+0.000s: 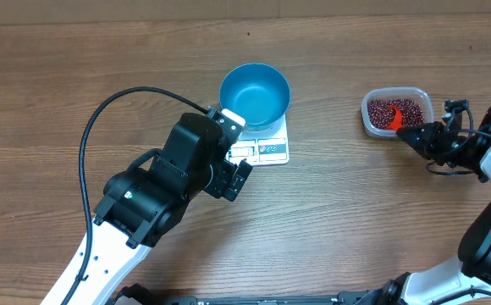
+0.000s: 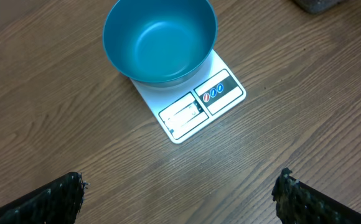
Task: Scoop item into bowl and weigh 150g on scale
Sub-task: 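Dip the scoop into the red beans and scoop them up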
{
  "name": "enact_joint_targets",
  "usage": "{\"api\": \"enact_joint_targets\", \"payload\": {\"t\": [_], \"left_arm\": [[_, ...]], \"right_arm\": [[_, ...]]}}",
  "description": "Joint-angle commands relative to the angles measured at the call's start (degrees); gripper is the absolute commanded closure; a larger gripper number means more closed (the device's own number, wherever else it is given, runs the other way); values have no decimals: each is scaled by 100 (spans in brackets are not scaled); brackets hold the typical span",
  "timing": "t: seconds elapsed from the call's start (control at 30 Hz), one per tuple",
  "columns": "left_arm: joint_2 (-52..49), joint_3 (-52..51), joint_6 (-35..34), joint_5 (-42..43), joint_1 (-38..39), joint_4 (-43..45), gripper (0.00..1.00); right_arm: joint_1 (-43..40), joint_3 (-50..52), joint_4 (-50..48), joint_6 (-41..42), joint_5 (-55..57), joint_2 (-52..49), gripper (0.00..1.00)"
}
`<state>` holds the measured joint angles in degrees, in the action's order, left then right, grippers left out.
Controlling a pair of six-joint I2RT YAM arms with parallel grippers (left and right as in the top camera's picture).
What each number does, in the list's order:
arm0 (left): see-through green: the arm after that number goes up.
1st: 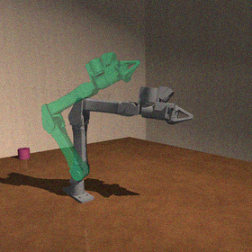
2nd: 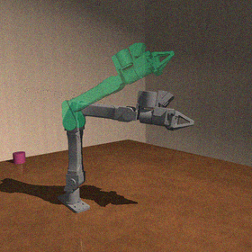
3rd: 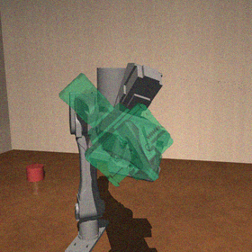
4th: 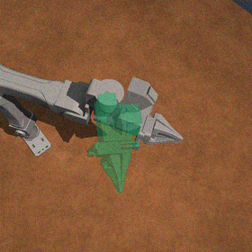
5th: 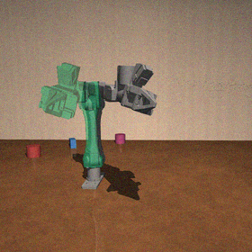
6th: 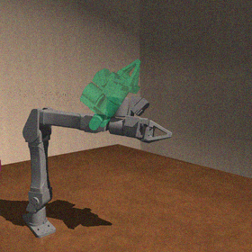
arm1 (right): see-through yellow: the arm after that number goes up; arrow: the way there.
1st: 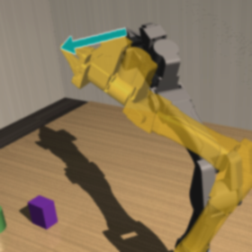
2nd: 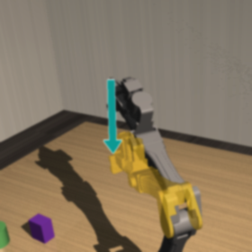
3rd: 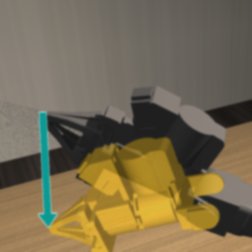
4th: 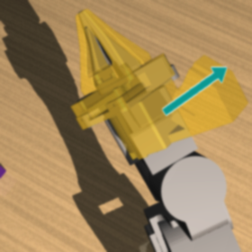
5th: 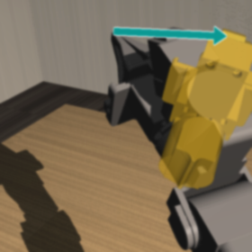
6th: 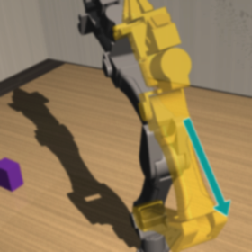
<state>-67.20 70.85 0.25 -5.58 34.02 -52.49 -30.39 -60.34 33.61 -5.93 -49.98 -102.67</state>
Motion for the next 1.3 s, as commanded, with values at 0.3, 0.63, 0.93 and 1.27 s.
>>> {"api": "enact_joint_targets", "payload": {"t": [0.3, 0.63, 0.93, 1.27], "left_arm": [[-31, -22, 85, 74, -26, 22, 1], [-31, -20, 87, 74, -26, 22, 0], [-31, -20, 87, 74, -26, 22, 0], [-31, -20, 85, 74, -26, 22, 0]], "right_arm": [[-149, 109, -72, 448, -669, -103, 96], [-588, 109, 28, 466, -1276, -103, 96], [-894, 109, 210, 466, -1633, -103, 96], [-1154, 109, 313, 466, -2350, -103, 96]]}}
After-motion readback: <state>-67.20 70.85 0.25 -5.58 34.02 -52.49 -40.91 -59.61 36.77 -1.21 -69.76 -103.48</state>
